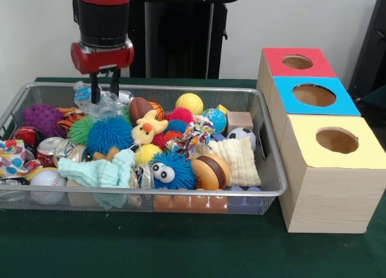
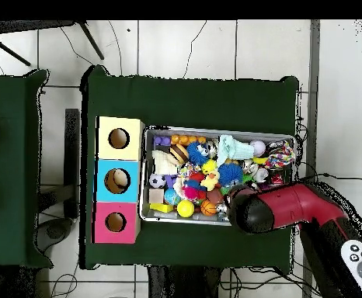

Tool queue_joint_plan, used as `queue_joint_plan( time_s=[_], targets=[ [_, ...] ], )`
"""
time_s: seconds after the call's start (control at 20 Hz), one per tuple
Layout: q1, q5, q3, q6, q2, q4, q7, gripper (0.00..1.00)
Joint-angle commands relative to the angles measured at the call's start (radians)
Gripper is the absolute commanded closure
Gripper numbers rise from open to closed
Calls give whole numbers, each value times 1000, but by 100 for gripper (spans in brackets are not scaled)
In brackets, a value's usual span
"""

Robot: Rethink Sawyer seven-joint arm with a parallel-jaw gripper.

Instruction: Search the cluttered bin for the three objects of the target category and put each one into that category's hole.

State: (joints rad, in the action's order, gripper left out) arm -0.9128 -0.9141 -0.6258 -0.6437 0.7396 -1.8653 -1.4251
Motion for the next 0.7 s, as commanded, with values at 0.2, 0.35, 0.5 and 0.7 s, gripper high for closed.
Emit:
queue_joint_plan(
  time_s=[0.2,0.35,0.5,0.7],
  targets=[
    [-21,84,-142,-150,140,-39,361,100],
    [-16,90,-151,-160,136,-45,343,100],
    [-14,114,-171,-167,146,-60,326,100],
    [2,143,-194,-151,141,-77,271,100]
  ],
)
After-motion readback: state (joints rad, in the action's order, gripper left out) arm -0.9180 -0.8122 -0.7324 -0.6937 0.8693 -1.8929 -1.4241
